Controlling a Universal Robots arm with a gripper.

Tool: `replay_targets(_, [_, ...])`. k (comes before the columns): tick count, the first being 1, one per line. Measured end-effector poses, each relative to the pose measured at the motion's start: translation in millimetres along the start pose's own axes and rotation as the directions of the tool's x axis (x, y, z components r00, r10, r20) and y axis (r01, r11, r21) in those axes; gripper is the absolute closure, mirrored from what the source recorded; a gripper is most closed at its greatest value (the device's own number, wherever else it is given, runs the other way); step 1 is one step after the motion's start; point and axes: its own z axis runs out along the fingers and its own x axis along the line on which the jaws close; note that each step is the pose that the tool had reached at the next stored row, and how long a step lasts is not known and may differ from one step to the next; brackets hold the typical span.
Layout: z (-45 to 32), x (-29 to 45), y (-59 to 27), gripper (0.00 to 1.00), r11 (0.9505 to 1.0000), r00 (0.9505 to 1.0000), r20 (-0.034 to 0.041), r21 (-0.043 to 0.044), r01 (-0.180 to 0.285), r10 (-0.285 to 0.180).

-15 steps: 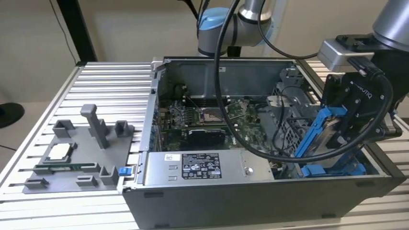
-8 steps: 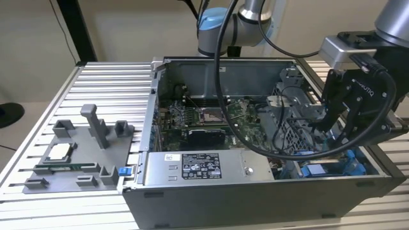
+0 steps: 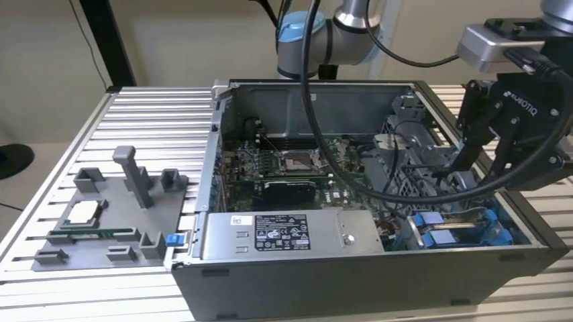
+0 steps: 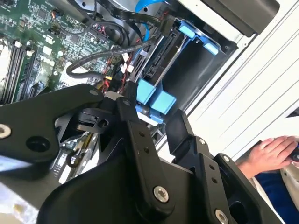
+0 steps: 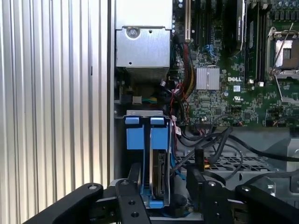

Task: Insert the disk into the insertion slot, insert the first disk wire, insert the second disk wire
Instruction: 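Insert the disk into the insertion slot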

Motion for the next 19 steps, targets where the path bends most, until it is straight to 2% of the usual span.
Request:
replay_targets(10, [0.8,-19.4,4.2,0.0,1.0,1.0,-0.0001,0.0,0.0,0.0])
replay_targets(19, [0.9,-20.3,4.5,0.0,1.0,1.0,-0.0002,-0.0012,0.0,0.0])
